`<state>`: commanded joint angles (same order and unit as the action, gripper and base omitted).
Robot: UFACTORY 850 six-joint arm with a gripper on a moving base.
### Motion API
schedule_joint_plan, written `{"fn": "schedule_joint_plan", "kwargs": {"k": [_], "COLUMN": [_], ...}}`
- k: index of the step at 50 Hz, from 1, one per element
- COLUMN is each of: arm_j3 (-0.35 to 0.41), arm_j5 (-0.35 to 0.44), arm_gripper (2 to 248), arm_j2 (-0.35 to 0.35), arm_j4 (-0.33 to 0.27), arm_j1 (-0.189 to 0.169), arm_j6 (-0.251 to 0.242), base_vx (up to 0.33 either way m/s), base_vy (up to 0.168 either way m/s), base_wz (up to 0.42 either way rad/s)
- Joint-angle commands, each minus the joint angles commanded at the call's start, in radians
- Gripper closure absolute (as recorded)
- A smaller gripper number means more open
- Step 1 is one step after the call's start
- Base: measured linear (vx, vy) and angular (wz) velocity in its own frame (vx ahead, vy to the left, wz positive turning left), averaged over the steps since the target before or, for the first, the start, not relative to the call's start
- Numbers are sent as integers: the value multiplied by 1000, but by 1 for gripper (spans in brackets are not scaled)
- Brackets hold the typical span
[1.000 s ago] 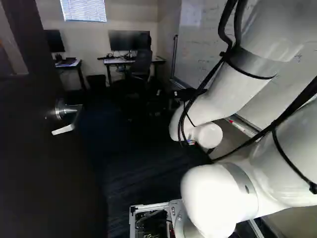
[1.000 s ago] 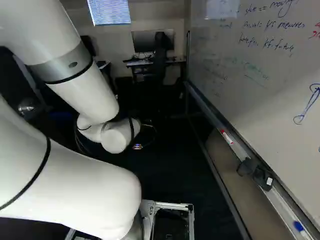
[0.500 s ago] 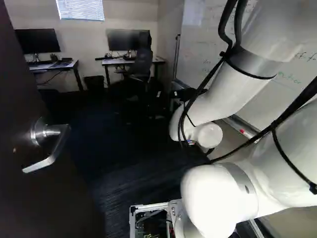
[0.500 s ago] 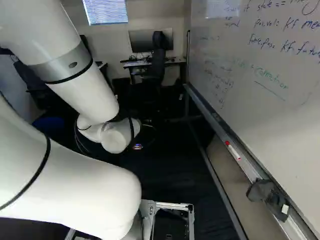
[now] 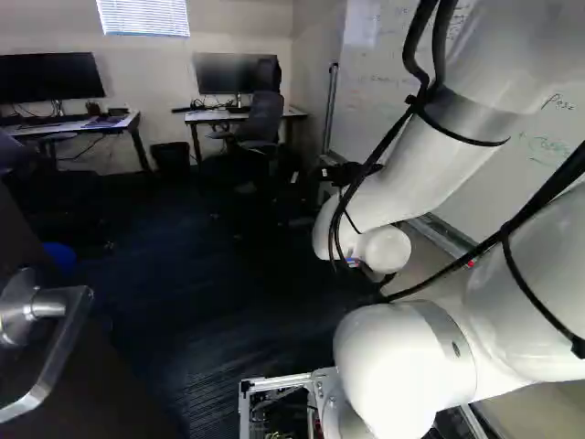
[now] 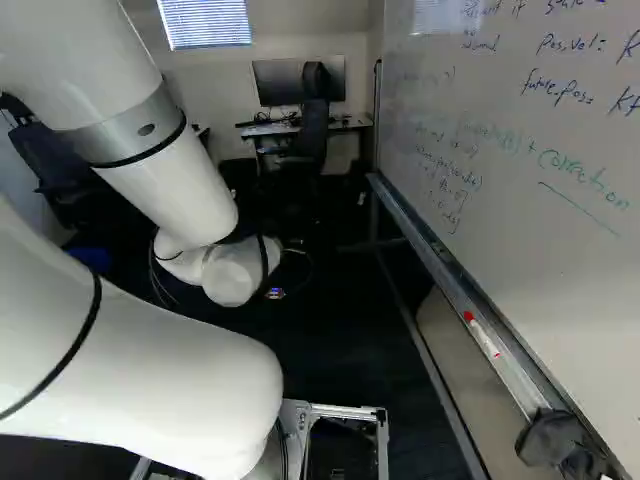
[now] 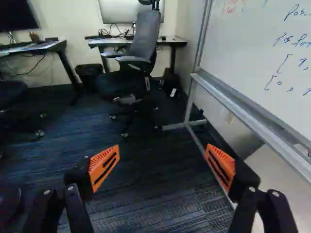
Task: Open the door and move inside
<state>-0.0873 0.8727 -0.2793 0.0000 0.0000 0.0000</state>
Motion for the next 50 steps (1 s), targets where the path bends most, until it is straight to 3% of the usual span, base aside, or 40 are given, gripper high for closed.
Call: {"fn": "schedule_joint_plan", "kwargs": {"k": [50], "arm_j3": [0], "arm_j5": [0], "arm_gripper": [3], "arm_j2": [0], "arm_j4": [0], "arm_j1": [0], "arm_j6": [0], "base_vx": [156], "base_vy": [35], "base_wz": [154]}}
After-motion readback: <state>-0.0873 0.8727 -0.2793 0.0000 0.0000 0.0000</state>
